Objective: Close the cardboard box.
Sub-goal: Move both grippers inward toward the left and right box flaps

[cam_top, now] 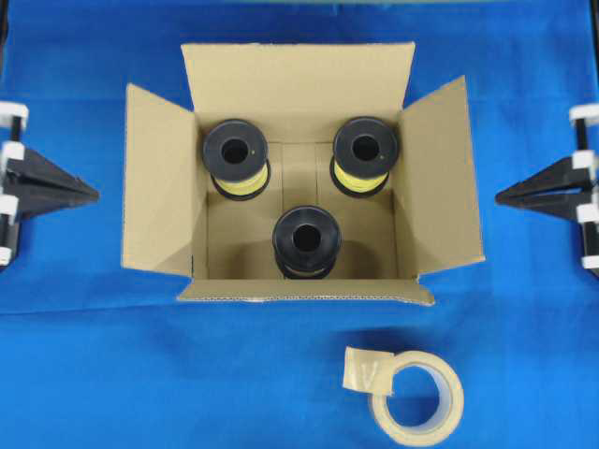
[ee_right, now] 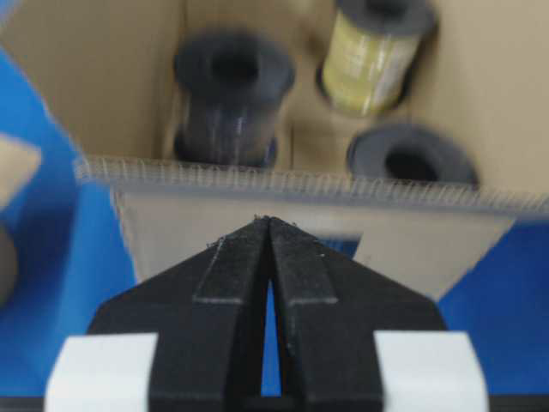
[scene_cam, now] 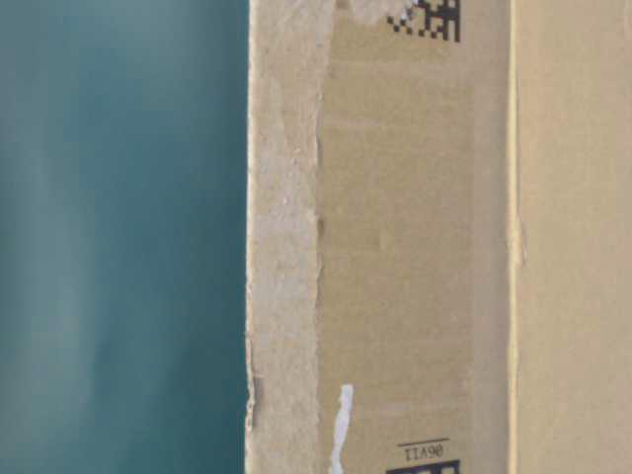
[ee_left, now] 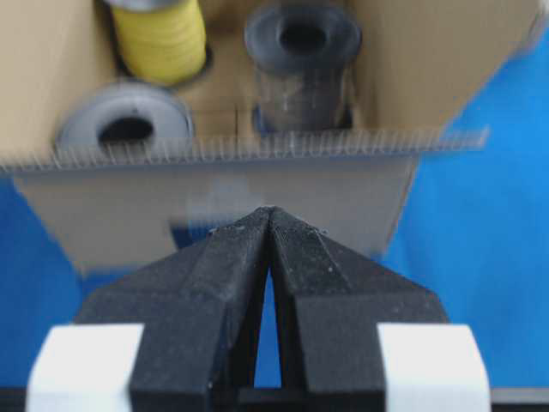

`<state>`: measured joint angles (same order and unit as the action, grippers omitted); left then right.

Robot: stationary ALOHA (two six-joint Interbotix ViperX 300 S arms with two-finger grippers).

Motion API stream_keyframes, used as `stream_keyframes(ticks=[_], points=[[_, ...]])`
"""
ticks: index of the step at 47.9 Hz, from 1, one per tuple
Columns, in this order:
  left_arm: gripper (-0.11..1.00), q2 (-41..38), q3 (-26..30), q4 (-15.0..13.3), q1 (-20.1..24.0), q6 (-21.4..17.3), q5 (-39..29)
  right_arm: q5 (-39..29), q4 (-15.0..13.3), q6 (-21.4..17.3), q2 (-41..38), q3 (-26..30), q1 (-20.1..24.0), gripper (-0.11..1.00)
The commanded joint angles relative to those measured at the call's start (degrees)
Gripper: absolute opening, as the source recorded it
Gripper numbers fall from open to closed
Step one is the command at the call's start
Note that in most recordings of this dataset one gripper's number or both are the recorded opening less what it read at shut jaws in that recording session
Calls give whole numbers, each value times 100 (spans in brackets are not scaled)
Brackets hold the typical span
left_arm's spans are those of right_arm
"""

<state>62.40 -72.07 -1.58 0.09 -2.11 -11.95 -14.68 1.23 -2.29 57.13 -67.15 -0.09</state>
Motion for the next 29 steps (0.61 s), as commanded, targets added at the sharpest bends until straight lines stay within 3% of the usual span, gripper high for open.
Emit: stream_keyframes(ticks=[1, 19, 29], points=[[0, -308, -62, -9, 0, 9, 246, 88, 18, -9, -246, -53, -9, 0], [0, -1020, -220, -9, 0, 9, 976, 782, 18, -18, -1107, -255, -9, 0], [0, -1239, -202, -9, 0, 9, 1652, 1600, 26, -35, -1301, -185, -62, 0]])
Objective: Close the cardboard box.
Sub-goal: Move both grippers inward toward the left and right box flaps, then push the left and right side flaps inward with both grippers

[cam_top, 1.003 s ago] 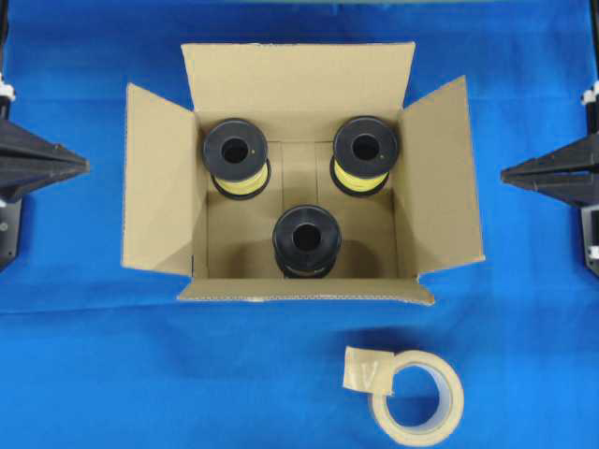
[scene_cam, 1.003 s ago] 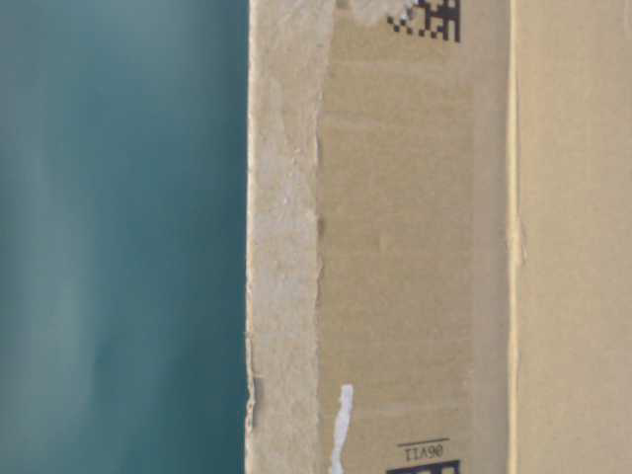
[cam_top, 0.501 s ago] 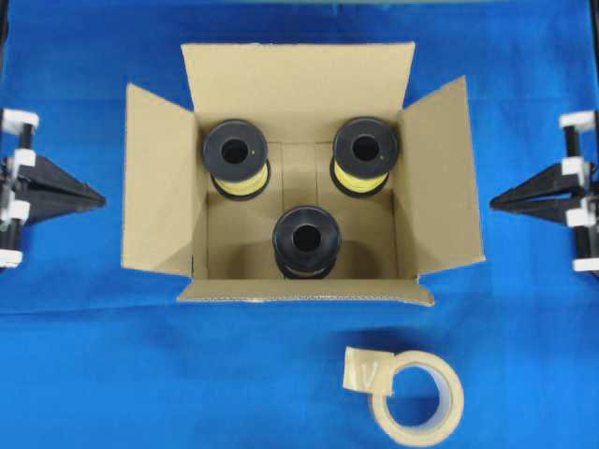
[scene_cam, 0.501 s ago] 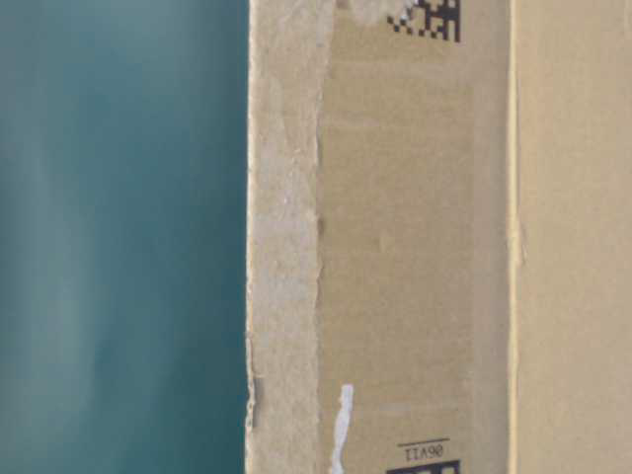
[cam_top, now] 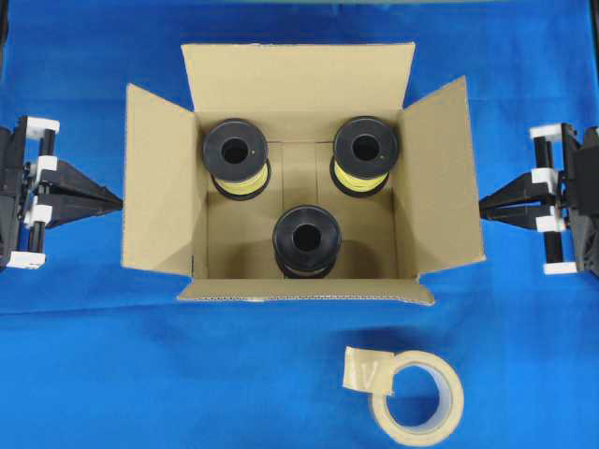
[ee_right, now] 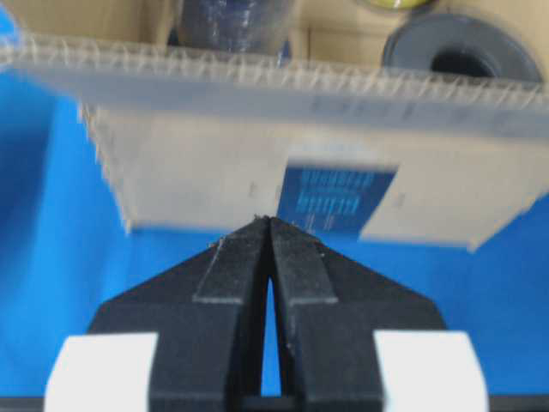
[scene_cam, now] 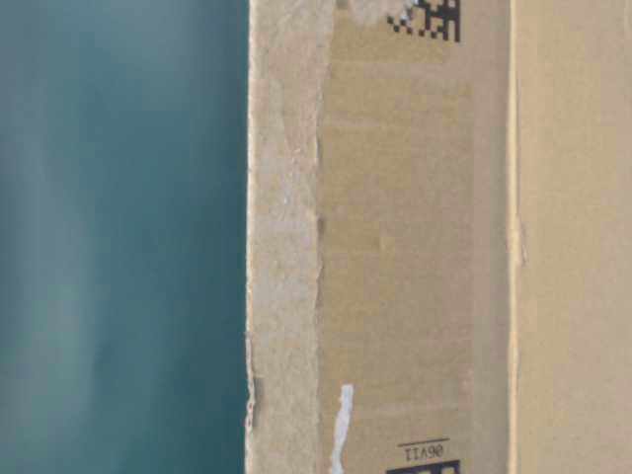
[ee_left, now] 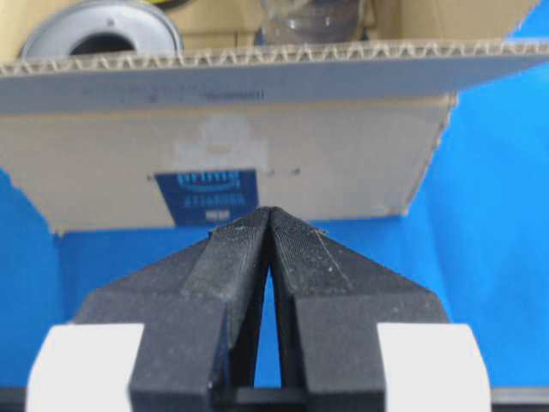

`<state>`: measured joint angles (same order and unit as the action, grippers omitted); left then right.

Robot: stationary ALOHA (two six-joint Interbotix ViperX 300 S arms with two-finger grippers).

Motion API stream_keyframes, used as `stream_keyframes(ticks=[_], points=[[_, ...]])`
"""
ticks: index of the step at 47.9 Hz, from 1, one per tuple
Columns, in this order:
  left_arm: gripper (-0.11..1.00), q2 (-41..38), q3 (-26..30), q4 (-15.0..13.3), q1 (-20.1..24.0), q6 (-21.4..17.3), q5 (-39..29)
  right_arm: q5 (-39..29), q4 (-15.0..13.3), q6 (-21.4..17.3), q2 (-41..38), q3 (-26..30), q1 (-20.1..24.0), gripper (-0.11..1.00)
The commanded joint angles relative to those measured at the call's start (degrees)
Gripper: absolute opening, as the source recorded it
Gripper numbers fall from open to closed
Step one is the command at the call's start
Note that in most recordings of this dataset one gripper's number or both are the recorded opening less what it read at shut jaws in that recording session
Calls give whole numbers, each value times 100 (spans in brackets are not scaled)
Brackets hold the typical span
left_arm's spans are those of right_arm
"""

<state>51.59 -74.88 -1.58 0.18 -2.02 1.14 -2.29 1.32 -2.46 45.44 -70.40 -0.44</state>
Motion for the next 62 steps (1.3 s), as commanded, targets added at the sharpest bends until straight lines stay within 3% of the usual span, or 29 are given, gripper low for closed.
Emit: stream_keyframes(ticks=[1, 11, 48, 62], points=[[0, -211, 88, -9, -9, 0, 457, 448, 9, -18, -176, 176, -18, 0], [0, -817, 281, -9, -9, -62, 1354, 940, 9, -44, -756, 527, -18, 0], [0, -3568, 1837, -9, 211, -79, 2039, 2514, 18, -35, -3015, 1485, -158, 0], [0, -4474, 2065, -35, 211, -79, 2347, 2733, 272, -44, -3753, 1547, -299, 0]])
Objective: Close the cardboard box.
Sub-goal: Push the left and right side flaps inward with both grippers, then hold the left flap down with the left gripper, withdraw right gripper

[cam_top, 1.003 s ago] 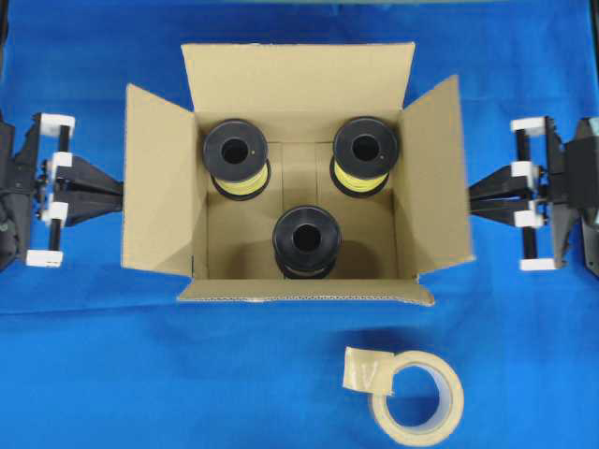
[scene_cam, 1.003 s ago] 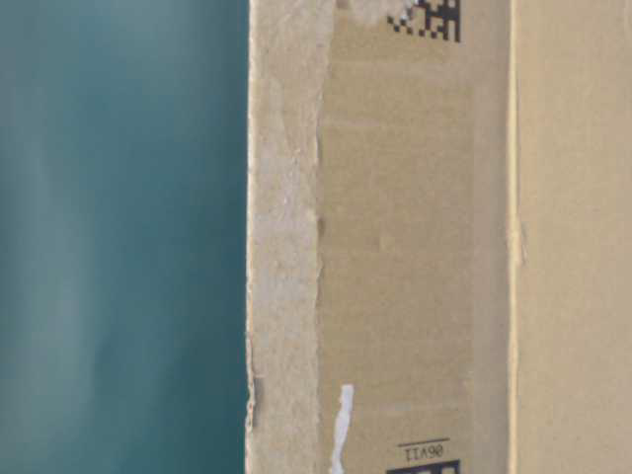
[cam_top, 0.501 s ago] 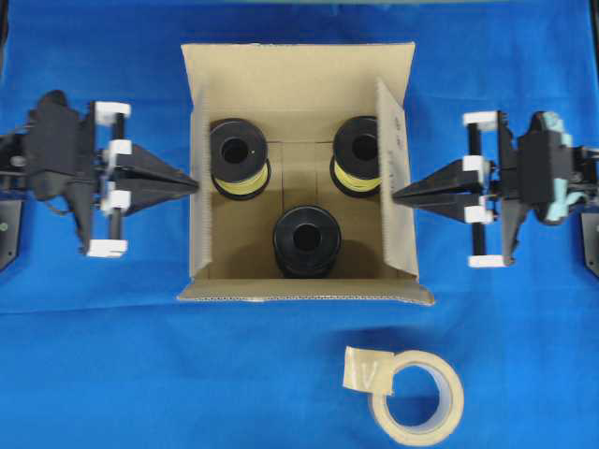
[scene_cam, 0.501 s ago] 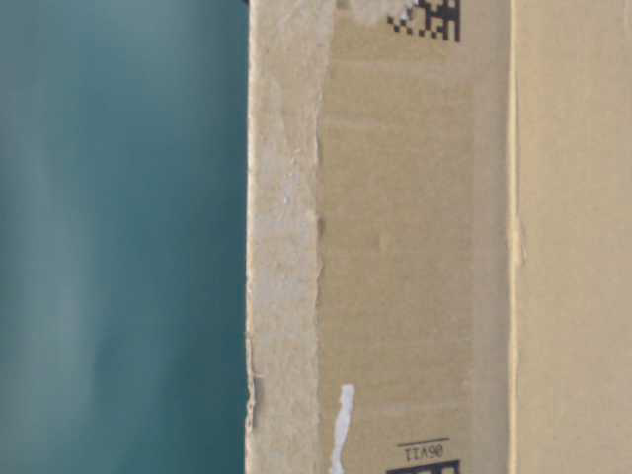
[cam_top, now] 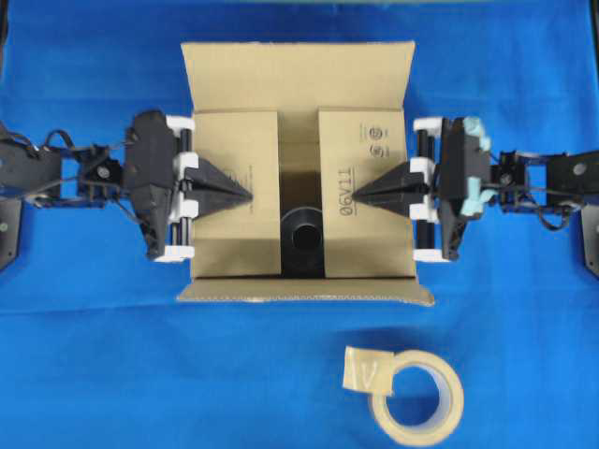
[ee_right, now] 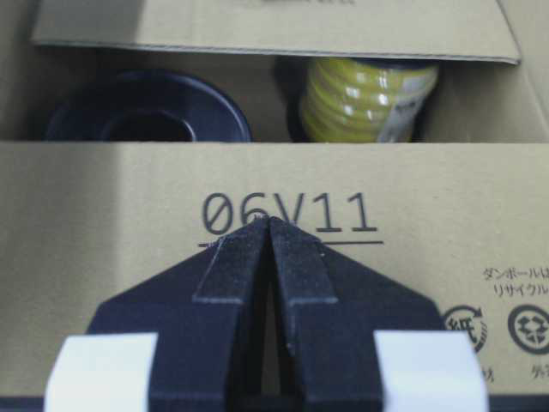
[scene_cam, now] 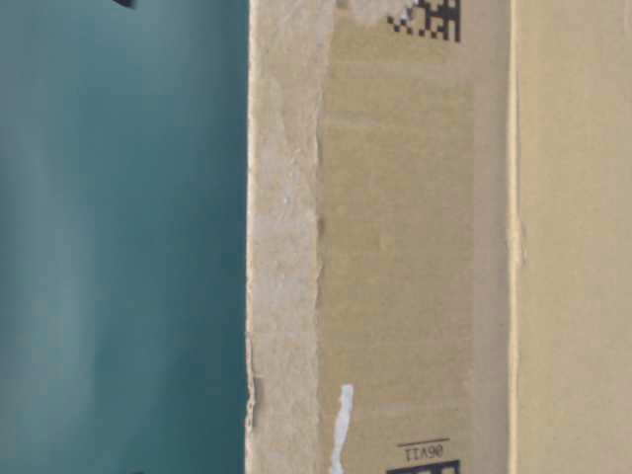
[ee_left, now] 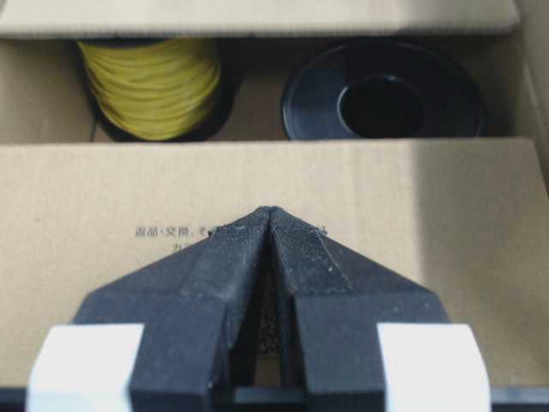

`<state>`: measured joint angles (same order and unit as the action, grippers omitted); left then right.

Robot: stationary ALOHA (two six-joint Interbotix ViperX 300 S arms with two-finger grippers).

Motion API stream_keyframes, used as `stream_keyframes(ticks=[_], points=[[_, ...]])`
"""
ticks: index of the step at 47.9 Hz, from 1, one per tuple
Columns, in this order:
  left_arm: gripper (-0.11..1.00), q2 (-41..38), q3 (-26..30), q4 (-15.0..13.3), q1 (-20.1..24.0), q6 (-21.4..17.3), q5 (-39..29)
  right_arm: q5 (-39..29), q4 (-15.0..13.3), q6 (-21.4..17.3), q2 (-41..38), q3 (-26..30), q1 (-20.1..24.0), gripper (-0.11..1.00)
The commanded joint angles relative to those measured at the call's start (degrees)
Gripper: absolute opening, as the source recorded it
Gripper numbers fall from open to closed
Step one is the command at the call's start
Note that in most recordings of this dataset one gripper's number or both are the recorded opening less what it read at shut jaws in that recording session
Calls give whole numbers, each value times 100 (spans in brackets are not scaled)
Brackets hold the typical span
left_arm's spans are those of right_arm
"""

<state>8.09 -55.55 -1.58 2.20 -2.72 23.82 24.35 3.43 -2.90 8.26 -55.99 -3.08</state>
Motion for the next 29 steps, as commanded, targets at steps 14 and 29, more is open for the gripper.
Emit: stream_keyframes(ticks=[14, 29], points=[[0, -290, 237, -53, 44, -9, 272, 88, 97, 0, -70, 132, -35, 0], [0, -642, 993, -44, 448, -185, 483, 62, 105, 0, -62, 185, -35, 0]])
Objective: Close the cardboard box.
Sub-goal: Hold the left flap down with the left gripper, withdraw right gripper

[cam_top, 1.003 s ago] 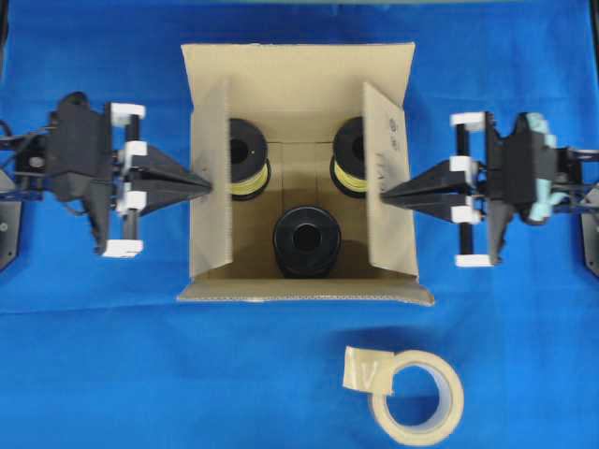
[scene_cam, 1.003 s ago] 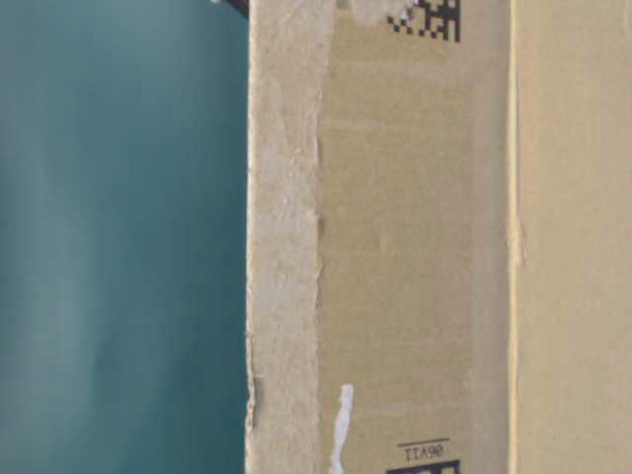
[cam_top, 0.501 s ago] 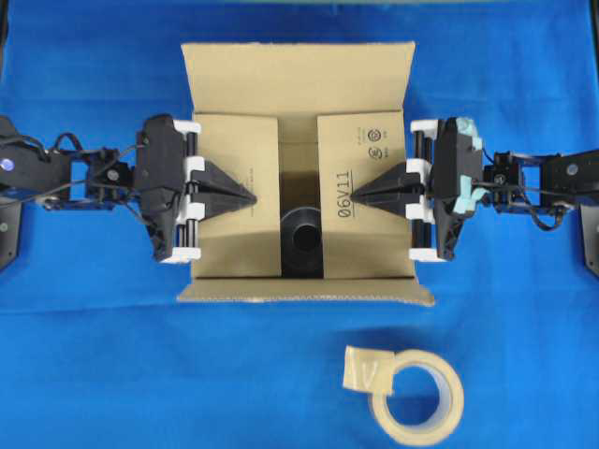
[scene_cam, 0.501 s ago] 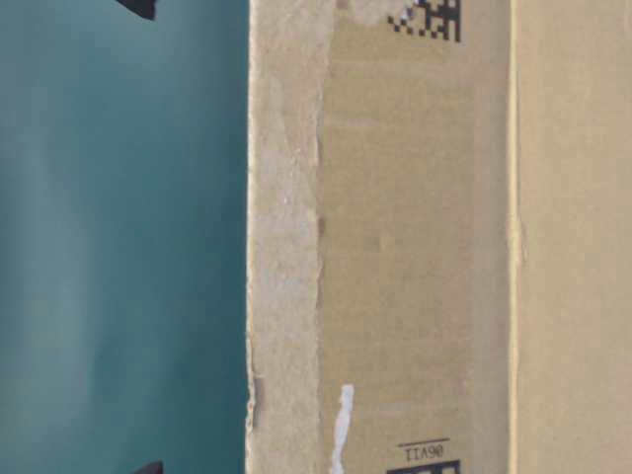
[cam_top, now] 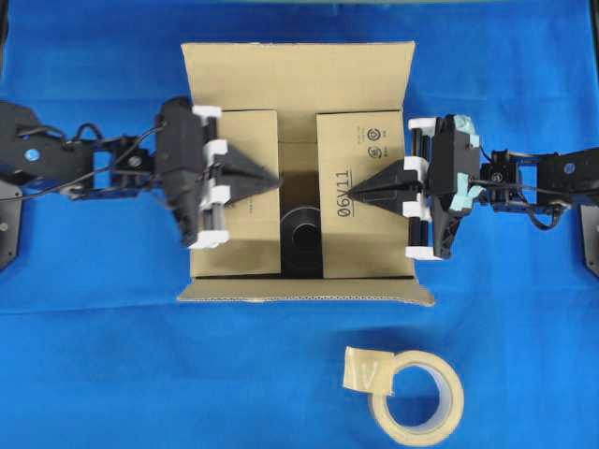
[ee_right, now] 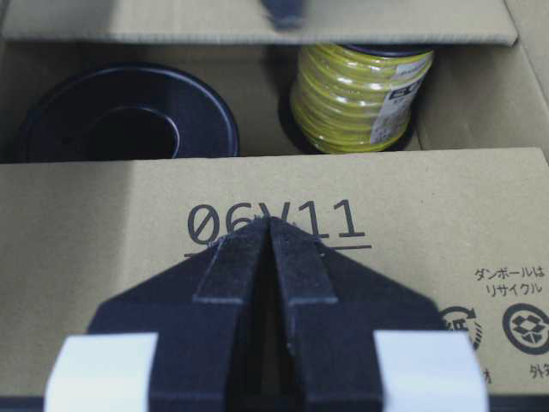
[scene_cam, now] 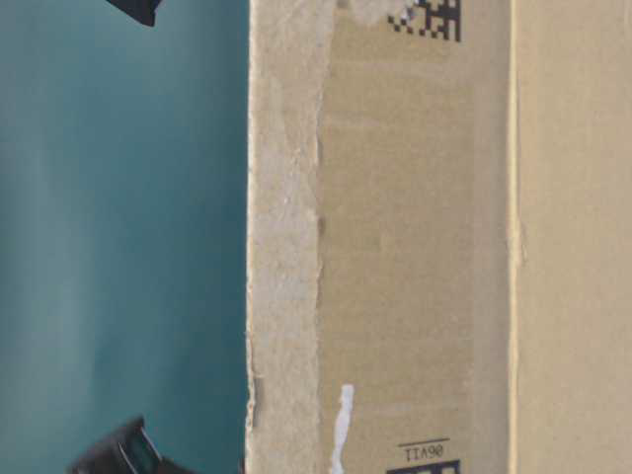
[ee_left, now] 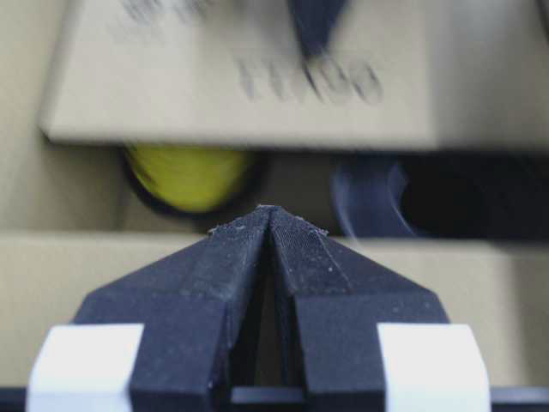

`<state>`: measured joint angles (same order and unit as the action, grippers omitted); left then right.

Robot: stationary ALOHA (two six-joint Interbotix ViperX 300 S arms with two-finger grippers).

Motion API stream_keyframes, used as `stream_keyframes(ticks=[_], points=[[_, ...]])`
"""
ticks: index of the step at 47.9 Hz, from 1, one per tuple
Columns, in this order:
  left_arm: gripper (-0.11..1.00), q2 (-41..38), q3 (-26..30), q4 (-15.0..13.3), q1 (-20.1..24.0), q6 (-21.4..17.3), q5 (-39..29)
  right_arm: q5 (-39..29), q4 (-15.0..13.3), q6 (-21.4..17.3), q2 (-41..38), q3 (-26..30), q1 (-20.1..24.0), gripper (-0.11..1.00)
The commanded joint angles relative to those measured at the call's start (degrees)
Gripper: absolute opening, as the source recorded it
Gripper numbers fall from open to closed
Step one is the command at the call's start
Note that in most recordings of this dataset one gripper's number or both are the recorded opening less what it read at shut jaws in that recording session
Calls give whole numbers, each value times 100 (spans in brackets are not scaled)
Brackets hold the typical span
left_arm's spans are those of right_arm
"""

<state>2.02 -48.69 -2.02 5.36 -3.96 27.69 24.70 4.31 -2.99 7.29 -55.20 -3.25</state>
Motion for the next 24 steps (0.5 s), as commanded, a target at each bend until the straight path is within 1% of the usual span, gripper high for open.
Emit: stream_keyframes(ticks=[1, 7, 13, 19, 24], points=[[0, -62, 378, 0, 176, -105, 88, 26, 18, 9, 26, 114, -18, 0], [0, -299, 809, 0, 422, -466, 53, 44, 9, 9, 26, 105, -9, 0], [0, -501, 1125, 0, 589, -729, 18, 44, 18, 9, 26, 105, 9, 0], [0, -703, 1336, 0, 738, -896, 18, 26, 18, 9, 26, 105, 26, 0], [0, -896, 1441, 9, 817, -896, 18, 35, 18, 9, 26, 114, 26, 0]])
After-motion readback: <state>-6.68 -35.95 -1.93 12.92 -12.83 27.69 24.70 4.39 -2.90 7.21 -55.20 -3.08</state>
